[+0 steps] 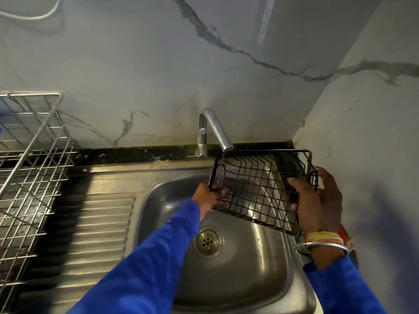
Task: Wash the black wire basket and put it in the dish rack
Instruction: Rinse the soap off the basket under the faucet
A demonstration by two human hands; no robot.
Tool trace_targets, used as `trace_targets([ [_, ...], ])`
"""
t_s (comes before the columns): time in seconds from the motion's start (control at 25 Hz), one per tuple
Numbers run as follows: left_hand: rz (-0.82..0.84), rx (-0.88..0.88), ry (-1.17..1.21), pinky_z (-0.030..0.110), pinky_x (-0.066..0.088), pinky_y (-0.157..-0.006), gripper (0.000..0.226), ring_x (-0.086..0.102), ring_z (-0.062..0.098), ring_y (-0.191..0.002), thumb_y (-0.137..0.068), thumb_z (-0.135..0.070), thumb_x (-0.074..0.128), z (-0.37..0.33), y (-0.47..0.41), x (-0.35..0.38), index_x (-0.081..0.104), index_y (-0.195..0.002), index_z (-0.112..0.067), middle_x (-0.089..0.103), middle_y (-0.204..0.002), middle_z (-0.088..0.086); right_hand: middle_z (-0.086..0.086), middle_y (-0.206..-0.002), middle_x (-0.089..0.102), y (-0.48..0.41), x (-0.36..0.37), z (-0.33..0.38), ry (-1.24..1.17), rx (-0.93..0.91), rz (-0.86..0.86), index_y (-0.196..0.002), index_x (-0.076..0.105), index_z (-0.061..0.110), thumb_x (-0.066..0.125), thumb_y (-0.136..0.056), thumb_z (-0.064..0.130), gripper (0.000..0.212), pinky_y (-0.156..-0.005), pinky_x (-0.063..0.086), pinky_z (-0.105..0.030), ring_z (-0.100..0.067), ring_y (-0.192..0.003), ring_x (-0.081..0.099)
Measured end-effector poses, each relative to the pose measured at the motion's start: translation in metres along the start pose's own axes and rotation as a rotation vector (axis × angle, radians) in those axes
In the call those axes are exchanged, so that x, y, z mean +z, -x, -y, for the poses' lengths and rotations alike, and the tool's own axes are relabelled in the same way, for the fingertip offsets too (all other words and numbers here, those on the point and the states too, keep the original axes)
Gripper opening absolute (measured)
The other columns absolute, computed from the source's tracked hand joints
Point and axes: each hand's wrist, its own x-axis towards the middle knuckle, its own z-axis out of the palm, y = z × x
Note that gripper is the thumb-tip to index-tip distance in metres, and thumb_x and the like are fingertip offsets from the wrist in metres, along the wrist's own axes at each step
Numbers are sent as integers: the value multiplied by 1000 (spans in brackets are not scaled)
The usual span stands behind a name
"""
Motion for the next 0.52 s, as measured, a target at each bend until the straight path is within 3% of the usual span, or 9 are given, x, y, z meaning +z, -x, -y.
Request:
trace_targets([
  [0.2,-24,107,-197,45,61,-90,18,76,25,-96,-98,2,59,-33,-26,-12,64,-115,-1,76,-108,14,4,-119,64,10,0,-13,41,-84,103,-127,49,41,64,-75,48,55,-93,50,-48,-22,-104,62],
  [0.28,-51,210,-229,35,63,-80,24,76,17,-91,-97,3,60,-59,-28,-17,62,-118,-8,76,-106,8,7,-118,65,5,1,-18,-6,-67,112,-123,53,44,65,-69,51,55,-89,52,-51,-21,-105,63],
  [0.4,-29,278,-208,24,60,-66,24,74,16,-87,-97,3,61,-68,-19,-8,60,-109,-18,74,-108,8,2,-106,68,-8,0,-16,-150,3,-19,-104,57,49,69,-65,44,42,-79,56,-57,-24,-94,67],
  [0.52,-8,199,-171,28,61,-67,15,76,19,-84,-101,-1,58,-40,-15,-1,60,-115,-5,72,-109,17,-1,-102,65,-8,2,-4,-233,-23,-136,-103,56,44,74,-71,36,38,-78,56,-56,-23,-90,65],
])
